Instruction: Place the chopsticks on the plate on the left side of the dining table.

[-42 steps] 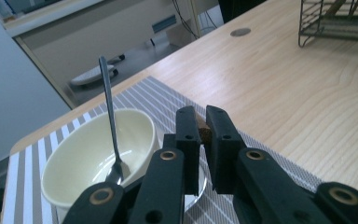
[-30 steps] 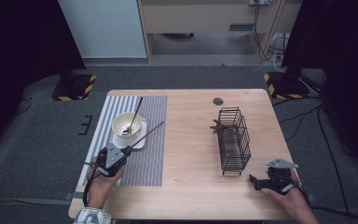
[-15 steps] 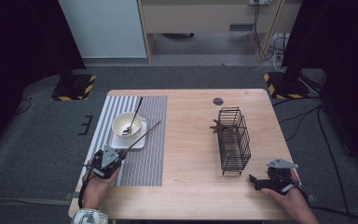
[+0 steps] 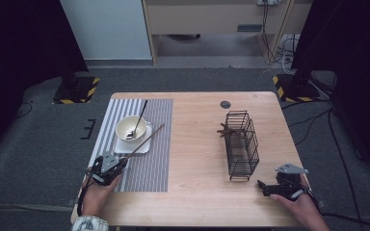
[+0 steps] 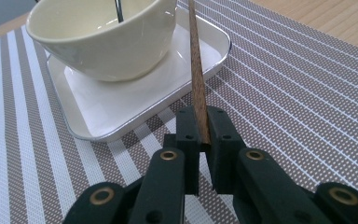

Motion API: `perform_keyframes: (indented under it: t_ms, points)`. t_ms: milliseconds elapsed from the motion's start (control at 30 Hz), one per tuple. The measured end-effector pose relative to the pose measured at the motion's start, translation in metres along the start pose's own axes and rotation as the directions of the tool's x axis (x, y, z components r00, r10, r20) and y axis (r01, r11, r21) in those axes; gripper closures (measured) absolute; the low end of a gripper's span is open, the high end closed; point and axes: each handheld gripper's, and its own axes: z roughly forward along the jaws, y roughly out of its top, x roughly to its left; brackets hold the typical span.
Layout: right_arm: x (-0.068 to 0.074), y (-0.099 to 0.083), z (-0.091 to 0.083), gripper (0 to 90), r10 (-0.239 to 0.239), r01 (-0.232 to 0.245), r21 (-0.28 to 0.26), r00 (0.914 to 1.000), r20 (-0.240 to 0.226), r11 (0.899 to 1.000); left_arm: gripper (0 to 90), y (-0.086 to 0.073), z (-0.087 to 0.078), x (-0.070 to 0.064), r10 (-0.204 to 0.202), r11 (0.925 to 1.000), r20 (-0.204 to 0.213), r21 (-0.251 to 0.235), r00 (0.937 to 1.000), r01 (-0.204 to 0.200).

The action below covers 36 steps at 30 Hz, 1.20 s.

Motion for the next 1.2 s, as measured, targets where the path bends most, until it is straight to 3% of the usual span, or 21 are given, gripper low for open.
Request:
perform_keyframes:
  t_ms: [500,800,1200]
  points:
    - [0.000,0.000,0.000,0.2,-0.003,0.003,-0.001,1.0000,0.000,1.000,83.8,-0.011,-0.004,0.011,-0.045,0.9987,0.005,0.024,0.9990,0.045]
    - [0.000,0.000,0.000,0.2,-0.002,0.002,-0.001,1.0000,0.000,1.000,83.5,-0.015,0.000,0.012,-0.051,0.9966,0.009,0.065,0.9986,0.051]
    - [0.000,0.000,0.000,0.2,-0.002,0.002,-0.001,1.0000,0.000,1.000,83.0,-0.016,0.002,0.011,-0.052,0.9952,0.005,0.084,0.9986,0.051]
